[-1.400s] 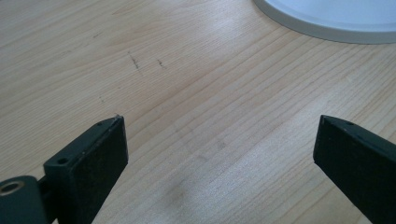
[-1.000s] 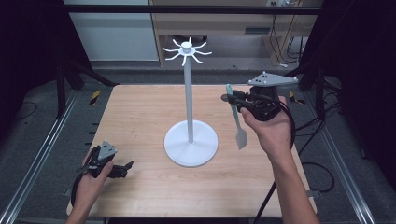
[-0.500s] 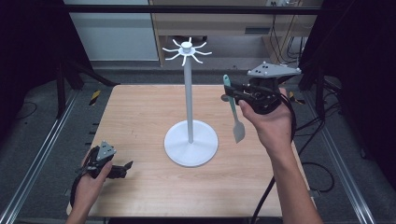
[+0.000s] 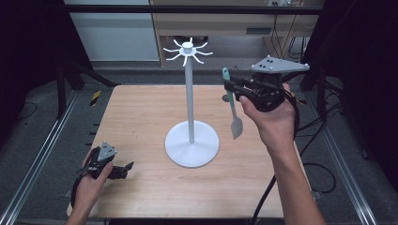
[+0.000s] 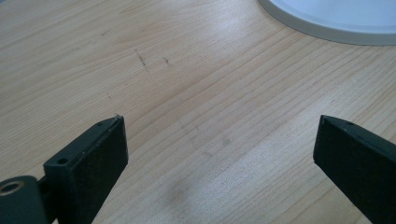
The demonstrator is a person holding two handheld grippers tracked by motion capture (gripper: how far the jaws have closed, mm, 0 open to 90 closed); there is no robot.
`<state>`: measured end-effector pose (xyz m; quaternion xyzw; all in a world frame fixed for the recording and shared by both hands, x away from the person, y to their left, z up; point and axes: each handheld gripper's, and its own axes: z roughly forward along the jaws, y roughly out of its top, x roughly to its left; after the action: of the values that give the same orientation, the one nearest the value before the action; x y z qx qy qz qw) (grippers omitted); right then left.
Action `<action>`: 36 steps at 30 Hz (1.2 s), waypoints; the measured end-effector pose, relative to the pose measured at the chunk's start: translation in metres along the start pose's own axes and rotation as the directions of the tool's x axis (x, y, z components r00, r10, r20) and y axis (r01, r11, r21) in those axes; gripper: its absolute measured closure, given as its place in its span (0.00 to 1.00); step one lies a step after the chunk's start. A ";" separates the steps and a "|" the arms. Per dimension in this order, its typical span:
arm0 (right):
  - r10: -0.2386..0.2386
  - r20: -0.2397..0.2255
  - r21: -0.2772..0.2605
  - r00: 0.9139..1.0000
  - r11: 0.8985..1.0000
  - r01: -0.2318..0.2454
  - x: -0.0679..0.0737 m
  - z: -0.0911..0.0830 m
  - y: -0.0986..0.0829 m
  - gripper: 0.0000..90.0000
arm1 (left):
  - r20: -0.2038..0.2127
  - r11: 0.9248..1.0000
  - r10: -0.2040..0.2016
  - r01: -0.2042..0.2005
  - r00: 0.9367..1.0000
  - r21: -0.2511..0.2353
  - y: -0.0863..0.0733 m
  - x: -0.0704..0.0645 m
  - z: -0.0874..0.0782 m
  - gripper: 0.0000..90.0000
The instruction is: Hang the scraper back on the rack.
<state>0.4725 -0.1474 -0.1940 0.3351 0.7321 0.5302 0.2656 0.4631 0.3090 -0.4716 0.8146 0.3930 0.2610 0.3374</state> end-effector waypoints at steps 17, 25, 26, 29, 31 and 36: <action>-0.006 -0.008 -0.049 1.000 0.999 0.006 0.015 -0.003 0.005 0.83 | 0.001 1.000 -0.001 0.001 1.000 -0.006 -0.001 0.001 -0.003 0.03; -0.005 -0.020 -0.063 1.000 0.998 0.004 0.017 -0.001 0.008 0.83 | 0.004 1.000 0.003 -0.003 1.000 -0.002 -0.001 0.001 -0.002 0.03; -0.007 -0.020 -0.063 1.000 0.998 0.006 0.018 -0.001 0.008 0.83 | 0.004 1.000 0.001 -0.001 1.000 -0.003 -0.001 0.001 -0.001 0.03; -0.007 -0.025 -0.072 1.000 0.997 0.005 0.020 -0.001 0.010 0.83 | 0.004 1.000 0.001 -0.001 1.000 -0.002 -0.001 0.002 -0.002 0.03; -0.001 -0.031 -0.076 1.000 0.997 -0.002 0.020 -0.001 0.011 0.83 | 0.006 1.000 0.003 -0.003 1.000 -0.001 -0.001 0.002 -0.002 0.03; -0.002 -0.039 -0.076 0.999 0.997 -0.001 0.024 0.004 0.013 0.83 | 0.010 1.000 0.006 -0.006 1.000 0.001 -0.001 0.001 -0.002 0.03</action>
<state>0.4628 -0.1239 -0.1829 0.3141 0.7165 0.5642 0.2640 0.4622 0.3111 -0.4709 0.8172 0.3891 0.2576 0.3383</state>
